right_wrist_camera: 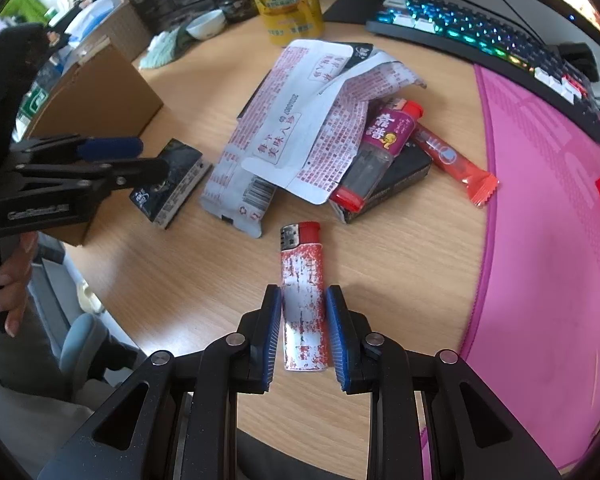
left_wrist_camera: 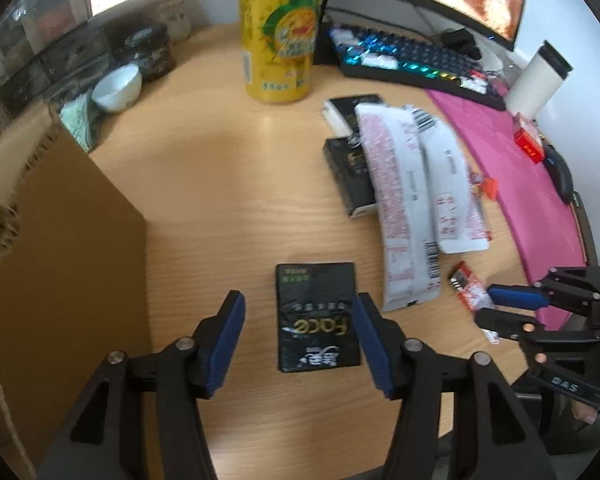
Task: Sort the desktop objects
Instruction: 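Carry the black pack and the lighter over the cardboard box, then open both tools to drop the pack and lighter into the box, then move both open tools back to the pile of wrapped packets, then grasp a white wrapped packet with the left tool while the right tool grasps a red snack stick, then carry the white packet and red snack stick over the cardboard box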
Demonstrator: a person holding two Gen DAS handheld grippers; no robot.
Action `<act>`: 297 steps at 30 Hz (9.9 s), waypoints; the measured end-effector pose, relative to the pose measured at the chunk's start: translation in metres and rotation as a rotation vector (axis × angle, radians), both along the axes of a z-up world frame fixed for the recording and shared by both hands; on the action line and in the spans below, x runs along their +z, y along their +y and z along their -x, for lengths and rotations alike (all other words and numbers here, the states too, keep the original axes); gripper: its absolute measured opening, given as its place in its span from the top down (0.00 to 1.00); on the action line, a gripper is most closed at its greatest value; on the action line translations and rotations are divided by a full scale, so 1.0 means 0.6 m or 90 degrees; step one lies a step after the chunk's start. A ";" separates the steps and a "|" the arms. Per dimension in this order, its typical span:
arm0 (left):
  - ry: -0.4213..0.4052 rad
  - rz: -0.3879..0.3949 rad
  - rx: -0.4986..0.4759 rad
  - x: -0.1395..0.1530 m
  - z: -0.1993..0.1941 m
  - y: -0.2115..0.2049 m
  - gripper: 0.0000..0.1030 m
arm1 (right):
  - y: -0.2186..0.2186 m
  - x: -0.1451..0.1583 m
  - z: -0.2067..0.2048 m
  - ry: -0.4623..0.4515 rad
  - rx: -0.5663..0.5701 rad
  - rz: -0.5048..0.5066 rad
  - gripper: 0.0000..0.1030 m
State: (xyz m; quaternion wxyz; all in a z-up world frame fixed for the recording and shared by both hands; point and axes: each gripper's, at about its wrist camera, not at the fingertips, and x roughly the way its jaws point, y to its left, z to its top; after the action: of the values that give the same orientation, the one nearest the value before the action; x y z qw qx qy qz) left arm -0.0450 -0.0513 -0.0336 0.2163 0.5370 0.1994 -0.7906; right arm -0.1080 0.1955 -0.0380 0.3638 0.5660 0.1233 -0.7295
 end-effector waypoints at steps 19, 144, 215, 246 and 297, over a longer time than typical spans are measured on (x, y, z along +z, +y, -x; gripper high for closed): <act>-0.018 0.010 -0.050 -0.017 0.017 0.055 0.80 | -0.025 0.001 -0.003 0.036 -0.007 -0.030 0.74; -0.004 0.001 -0.087 0.004 0.117 0.030 0.47 | 0.025 0.001 0.195 0.071 -0.025 -0.087 0.75; -0.054 0.004 -0.058 -0.024 0.027 0.068 0.52 | 0.037 -0.014 0.066 0.012 -0.083 -0.038 0.79; -0.024 0.018 -0.086 -0.001 0.027 0.067 0.64 | 0.046 0.020 0.074 0.090 -0.066 -0.061 0.83; 0.117 0.084 0.201 0.197 -0.346 -0.129 0.44 | -0.476 0.200 -0.059 0.079 0.250 0.071 0.81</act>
State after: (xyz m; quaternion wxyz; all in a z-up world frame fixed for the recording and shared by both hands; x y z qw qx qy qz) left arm 0.1627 -0.1284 0.0846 0.3534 0.4096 0.2480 -0.8037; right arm -0.0727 -0.0900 0.0818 0.5215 0.4642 0.2127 -0.6836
